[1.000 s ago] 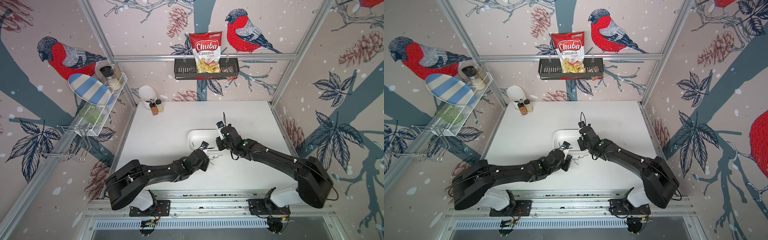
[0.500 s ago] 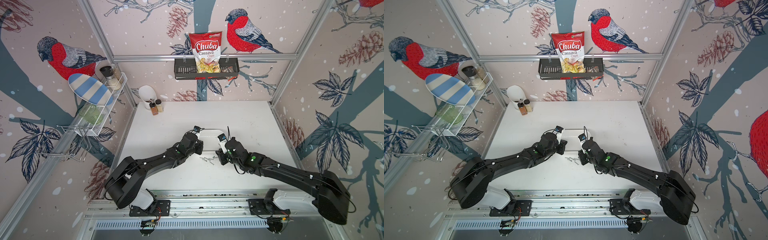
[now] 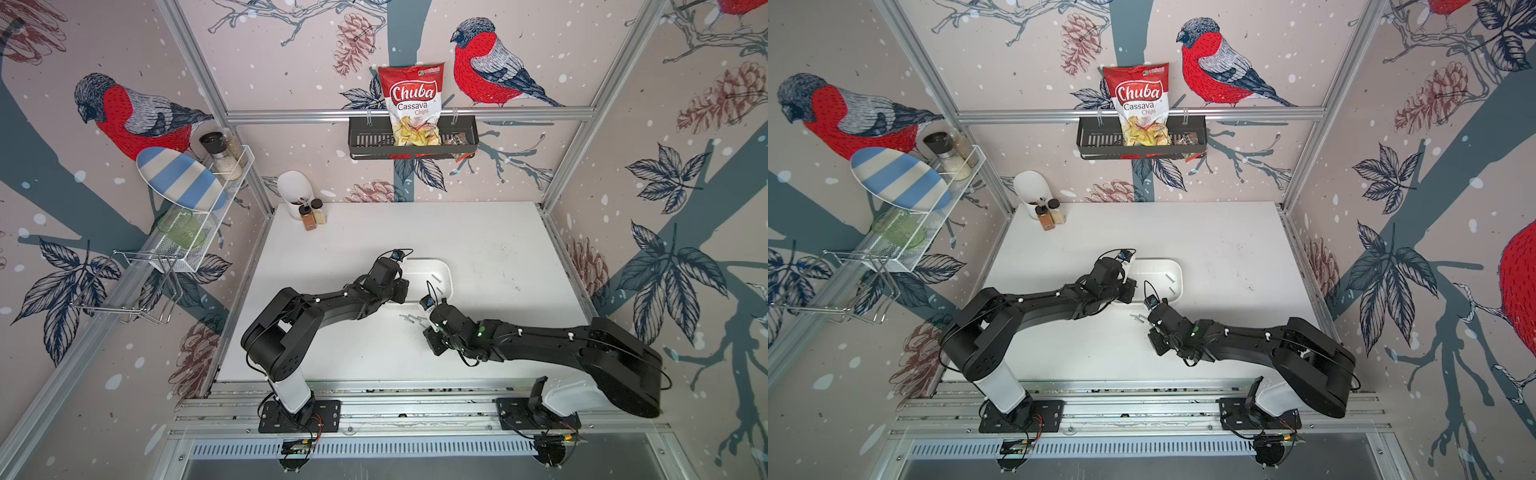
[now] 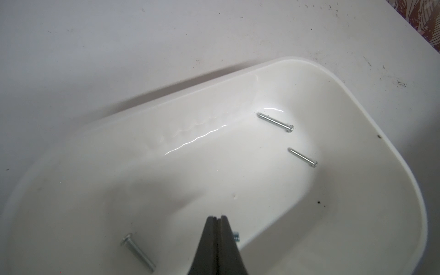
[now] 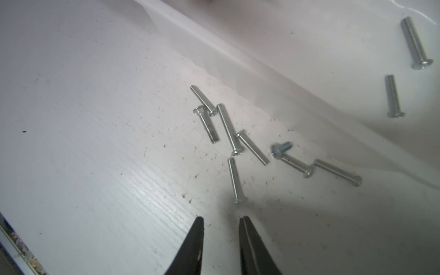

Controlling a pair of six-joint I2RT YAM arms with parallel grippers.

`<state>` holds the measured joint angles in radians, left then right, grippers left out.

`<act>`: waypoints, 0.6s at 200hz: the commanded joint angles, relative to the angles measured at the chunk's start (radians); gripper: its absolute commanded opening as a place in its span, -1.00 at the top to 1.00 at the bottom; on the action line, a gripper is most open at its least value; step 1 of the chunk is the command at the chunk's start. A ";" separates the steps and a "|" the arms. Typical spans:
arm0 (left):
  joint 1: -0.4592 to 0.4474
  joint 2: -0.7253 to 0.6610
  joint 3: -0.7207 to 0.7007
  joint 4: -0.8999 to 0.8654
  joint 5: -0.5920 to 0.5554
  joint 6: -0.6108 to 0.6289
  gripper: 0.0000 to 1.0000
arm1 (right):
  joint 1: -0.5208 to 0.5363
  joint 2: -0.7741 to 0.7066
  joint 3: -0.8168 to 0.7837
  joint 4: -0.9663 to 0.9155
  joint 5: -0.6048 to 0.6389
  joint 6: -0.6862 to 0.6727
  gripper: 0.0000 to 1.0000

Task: Put the screws on the desktop into the storage box
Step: Place the screw in the storage box.

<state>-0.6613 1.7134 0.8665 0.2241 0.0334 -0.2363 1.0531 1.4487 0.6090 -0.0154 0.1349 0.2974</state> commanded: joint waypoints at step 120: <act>0.006 -0.027 -0.007 -0.001 0.015 0.005 0.56 | -0.029 0.130 0.066 0.035 0.045 -0.017 0.41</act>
<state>-0.6579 1.7134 0.8661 0.2234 0.0345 -0.2325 1.0328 1.5600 0.6632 -0.0017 0.1802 0.2897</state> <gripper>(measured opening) 0.207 0.296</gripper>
